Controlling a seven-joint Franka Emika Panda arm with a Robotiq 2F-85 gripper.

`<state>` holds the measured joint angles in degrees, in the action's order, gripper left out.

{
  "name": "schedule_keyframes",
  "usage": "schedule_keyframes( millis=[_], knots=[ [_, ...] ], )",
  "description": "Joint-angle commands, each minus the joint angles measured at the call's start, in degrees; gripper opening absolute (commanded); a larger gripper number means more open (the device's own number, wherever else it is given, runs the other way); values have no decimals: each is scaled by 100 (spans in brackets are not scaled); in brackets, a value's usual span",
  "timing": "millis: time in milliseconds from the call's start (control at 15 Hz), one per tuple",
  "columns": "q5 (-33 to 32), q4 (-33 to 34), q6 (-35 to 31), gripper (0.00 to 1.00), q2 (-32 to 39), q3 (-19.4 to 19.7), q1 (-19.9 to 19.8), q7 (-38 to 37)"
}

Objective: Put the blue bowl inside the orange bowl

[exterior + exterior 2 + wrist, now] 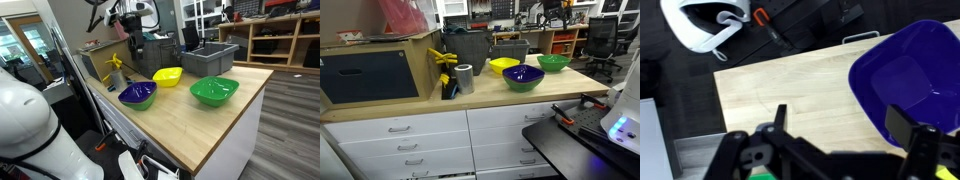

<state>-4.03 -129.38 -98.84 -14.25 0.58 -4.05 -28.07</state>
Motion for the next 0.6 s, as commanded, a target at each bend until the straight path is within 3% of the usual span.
schedule_keyframes(
  millis=[0,333,533],
  knots=[
    [-473,774,805,100,124,15,-80,619],
    [-678,1233,1034,100,44,37,-36,1214],
    [-564,1314,821,100,-60,32,14,1426]
  ],
)
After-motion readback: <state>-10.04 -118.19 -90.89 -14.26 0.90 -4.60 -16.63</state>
